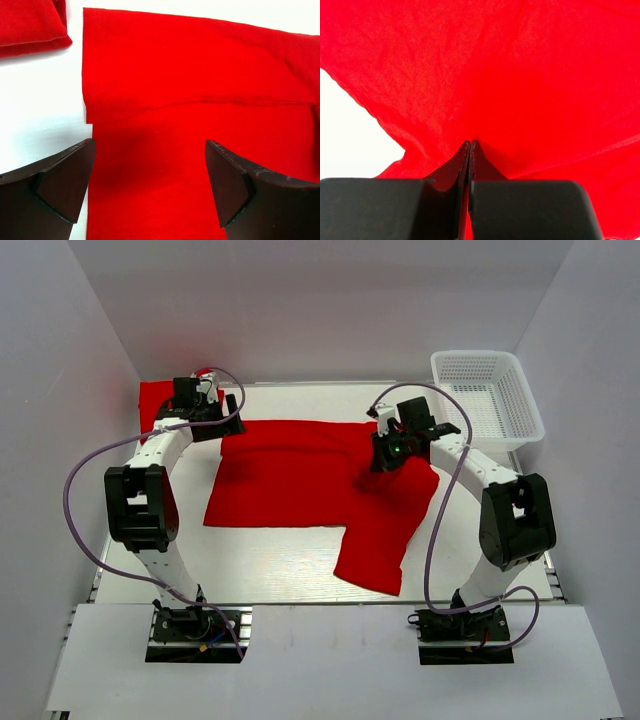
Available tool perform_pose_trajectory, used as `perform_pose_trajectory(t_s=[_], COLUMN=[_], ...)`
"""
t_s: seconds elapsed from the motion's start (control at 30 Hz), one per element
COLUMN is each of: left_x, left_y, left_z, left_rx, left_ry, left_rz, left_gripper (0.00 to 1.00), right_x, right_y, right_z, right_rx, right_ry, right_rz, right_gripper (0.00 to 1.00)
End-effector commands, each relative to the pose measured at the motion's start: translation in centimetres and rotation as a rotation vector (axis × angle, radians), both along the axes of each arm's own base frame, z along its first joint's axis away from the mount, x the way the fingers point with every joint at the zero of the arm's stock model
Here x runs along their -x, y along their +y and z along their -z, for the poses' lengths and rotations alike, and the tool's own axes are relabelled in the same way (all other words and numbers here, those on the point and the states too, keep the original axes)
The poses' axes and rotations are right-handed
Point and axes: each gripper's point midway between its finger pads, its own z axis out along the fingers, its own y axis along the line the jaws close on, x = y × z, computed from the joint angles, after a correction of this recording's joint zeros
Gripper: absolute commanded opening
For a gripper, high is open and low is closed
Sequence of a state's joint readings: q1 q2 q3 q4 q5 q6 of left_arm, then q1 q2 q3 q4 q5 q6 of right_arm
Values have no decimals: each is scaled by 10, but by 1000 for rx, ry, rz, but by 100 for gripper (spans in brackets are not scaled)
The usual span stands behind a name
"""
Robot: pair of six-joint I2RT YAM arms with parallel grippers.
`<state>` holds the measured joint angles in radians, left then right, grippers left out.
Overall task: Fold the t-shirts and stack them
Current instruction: Fold the flattened tshirt in 1/3 of the way, then grap the side of the flattened tshirt closest away from the robot with both arms
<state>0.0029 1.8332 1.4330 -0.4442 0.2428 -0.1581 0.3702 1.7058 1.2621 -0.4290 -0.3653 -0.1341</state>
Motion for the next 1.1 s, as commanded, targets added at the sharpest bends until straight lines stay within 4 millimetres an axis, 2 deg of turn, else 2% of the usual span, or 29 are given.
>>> perform_pose_trajectory(t_s=[0.0, 0.1, 0.13, 0.17, 0.2, 0.23, 0.27, 0.33, 0.4, 0.43, 0.47, 0.57, 0.67, 0.73, 0.77, 0.8, 0.87, 0.9, 0.93, 0.97, 1.0, 1.03, 1.07], left_x=[1, 5, 5, 4, 6, 6, 6, 10, 14, 19, 21, 34, 68, 89, 106, 117, 143, 151, 158, 173, 179, 184, 192], left_y=[4, 6, 6, 7, 7, 7, 7, 8, 11, 11, 13, 15, 18, 20, 22, 22, 27, 27, 32, 34, 34, 37, 37], left_z=[-33, -27, -27, -27, -25, -25, -26, -20, -19, -12, -19, -11, 10, 9, 22, 23, 24, 24, 25, 37, 33, 36, 45], left_rx=[-5, -11, -11, -18, -18, -18, -12, -18, -24, -16, -19, -7, 4, 11, 23, 35, 35, 50, 36, 31, 36, 24, 19], left_ry=[-74, -54, -54, -54, -45, -45, -43, -25, -12, 13, -1, 31, 137, 168, 208, 222, 215, 212, 205, 238, 218, 220, 241], left_rz=[-18, -25, -25, -31, -31, -31, -37, -44, -64, -72, -89, -135, -210, -256, -316, -333, -394, -425, -461, -484, -484, -507, -508], left_gripper=[100, 100, 100, 100, 100, 100, 100, 100, 100, 100, 100, 100, 100, 100, 100, 100, 100, 100, 100, 100, 100, 100, 100], right_x=[10, 22, 25, 29, 30, 31, 33, 32, 22, 17, 11, -1, -3, 5, 13, 15, 33, 39, 54, 64, 71, 86, 94], right_y=[3, 4, 6, 4, 10, 12, 13, 18, 19, 17, 15, 2, -16, -27, -34, -43, -58, -61, -67, -67, -67, -70, -68], right_z=[-16, 3, 9, 15, 17, 19, 21, 16, 6, 3, -8, -17, -17, -11, -2, -12, -4, -12, 2, -3, -9, 0, 2], right_rx=[-41, -29, -25, -23, -47, -59, -67, -90, -97, -85, -91, -57, -9, 16, 25, 30, 48, 38, 59, 40, 22, 29, 15], right_ry=[5, 91, 108, 129, 131, 137, 145, 144, 104, 91, 48, -2, 1, 28, 79, 51, 77, 63, 105, 115, 106, 133, 146], right_rz=[-46, -100, -112, -111, -136, -143, -151, -162, -141, -107, -87, 36, 160, 252, 330, 384, 471, 482, 493, 495, 491, 495, 475], right_gripper=[0, 3, 19, 29, 49, 74, 90, 90, 90, 90, 90, 90, 90, 90, 90, 90, 90, 90, 90, 90, 90, 90, 90])
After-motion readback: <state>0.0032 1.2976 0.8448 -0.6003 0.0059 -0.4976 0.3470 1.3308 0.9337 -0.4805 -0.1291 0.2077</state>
